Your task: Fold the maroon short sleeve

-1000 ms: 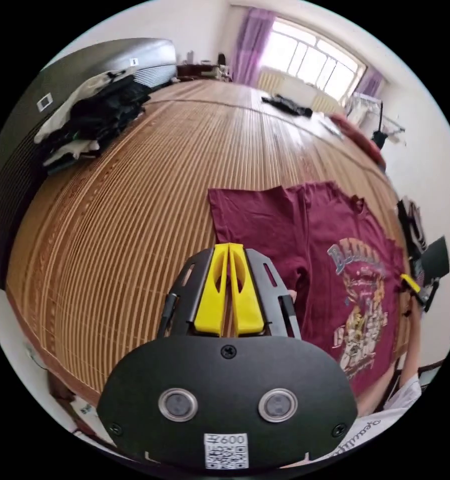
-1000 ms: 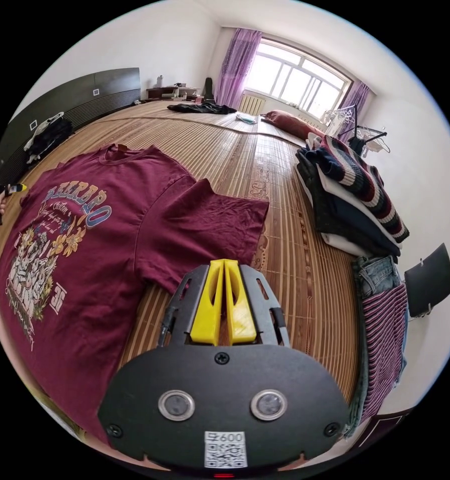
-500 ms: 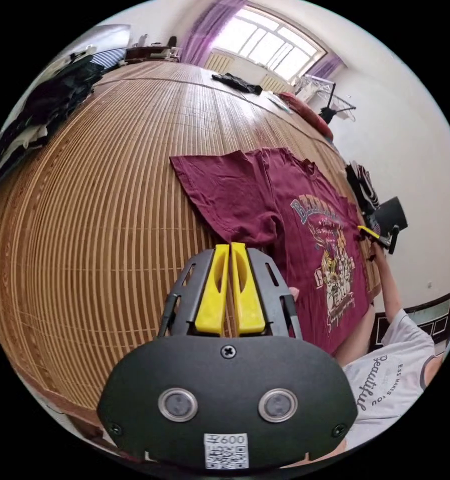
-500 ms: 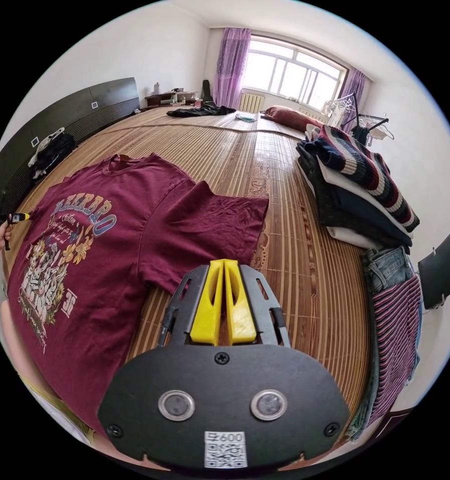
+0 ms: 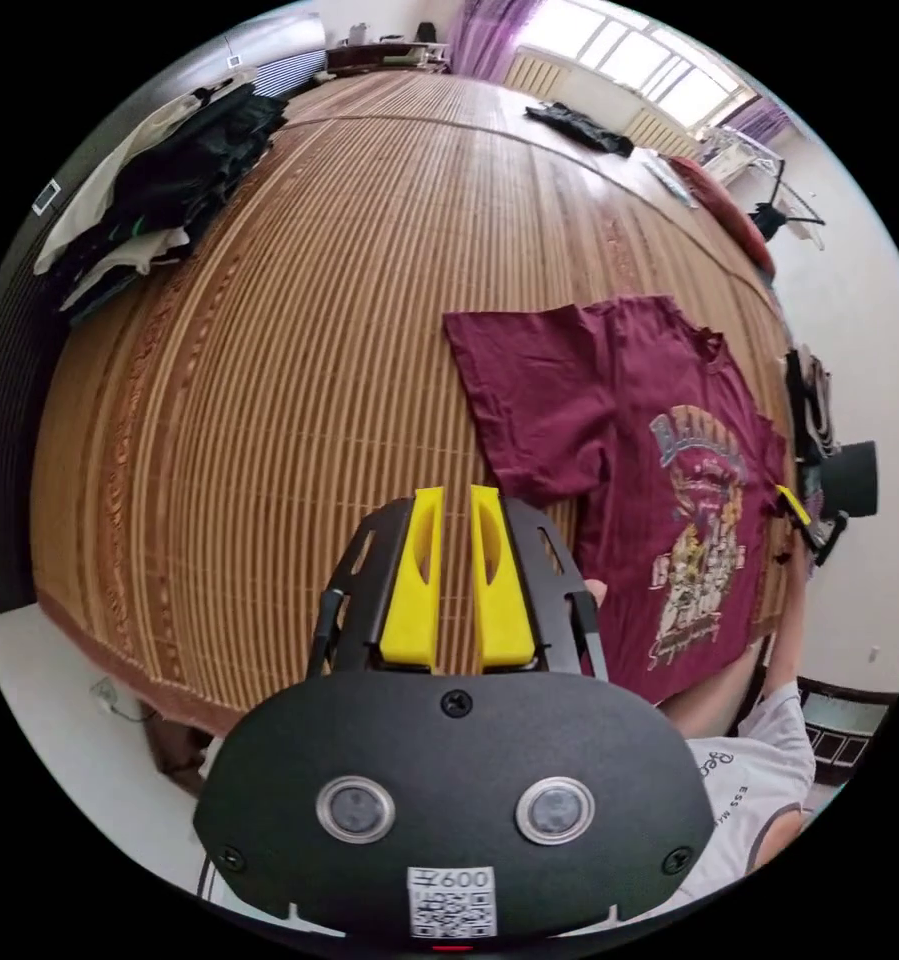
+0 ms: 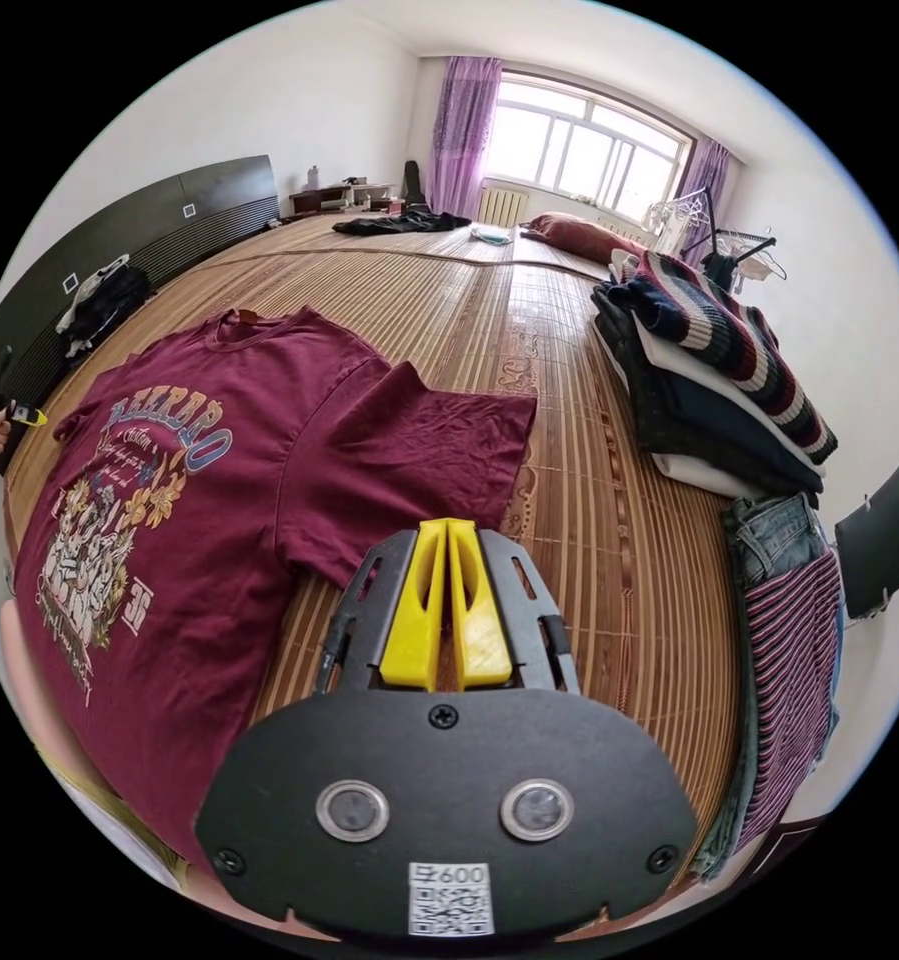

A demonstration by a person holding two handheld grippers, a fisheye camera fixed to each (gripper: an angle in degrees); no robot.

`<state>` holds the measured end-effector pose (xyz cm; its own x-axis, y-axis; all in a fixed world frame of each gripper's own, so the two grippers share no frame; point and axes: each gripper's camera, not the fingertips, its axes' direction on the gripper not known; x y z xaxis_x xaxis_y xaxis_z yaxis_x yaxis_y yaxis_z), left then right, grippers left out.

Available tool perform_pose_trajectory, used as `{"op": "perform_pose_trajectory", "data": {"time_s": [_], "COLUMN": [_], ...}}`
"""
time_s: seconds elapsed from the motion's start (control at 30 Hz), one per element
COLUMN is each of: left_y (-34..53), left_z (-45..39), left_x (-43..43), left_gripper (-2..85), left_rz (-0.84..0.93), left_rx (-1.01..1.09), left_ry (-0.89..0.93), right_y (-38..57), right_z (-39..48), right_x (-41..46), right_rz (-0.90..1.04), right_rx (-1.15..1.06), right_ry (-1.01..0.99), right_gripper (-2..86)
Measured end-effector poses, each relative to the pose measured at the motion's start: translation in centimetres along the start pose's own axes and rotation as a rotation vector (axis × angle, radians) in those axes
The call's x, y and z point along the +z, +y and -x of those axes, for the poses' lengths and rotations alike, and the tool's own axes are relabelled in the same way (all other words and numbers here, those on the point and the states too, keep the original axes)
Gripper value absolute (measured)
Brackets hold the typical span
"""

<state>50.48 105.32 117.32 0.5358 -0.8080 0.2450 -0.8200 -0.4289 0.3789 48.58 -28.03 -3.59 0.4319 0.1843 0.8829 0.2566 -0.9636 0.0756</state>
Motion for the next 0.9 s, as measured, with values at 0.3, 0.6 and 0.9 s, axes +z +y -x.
{"op": "perform_pose_trajectory", "data": {"time_s": [0.3, 0.6, 0.9], "left_y": [-6.7, -6.7, -0.9], "left_z": [-7.1, -9.2, -17.8], "left_x": [5.2, 8.7, 0.7], "left_gripper": [0.7, 0.2, 0.3], "left_rz": [-0.188, -0.346, -0.585], "left_rx": [0.124, 0.011, 0.200], "left_ry": [-0.053, -0.273, -0.438], "right_y": [-0.2, -0.2, 0.2], "right_z": [0.6, 1.6, 2.3], "right_x": [0.0, 0.0, -6.8], "right_rz": [-0.001, -0.014, -0.279], "right_rx": [-0.014, -0.035, 0.060], "right_ry": [0.020, 0.053, 0.156], "right_gripper": [-0.9, -0.9, -0.9]}}
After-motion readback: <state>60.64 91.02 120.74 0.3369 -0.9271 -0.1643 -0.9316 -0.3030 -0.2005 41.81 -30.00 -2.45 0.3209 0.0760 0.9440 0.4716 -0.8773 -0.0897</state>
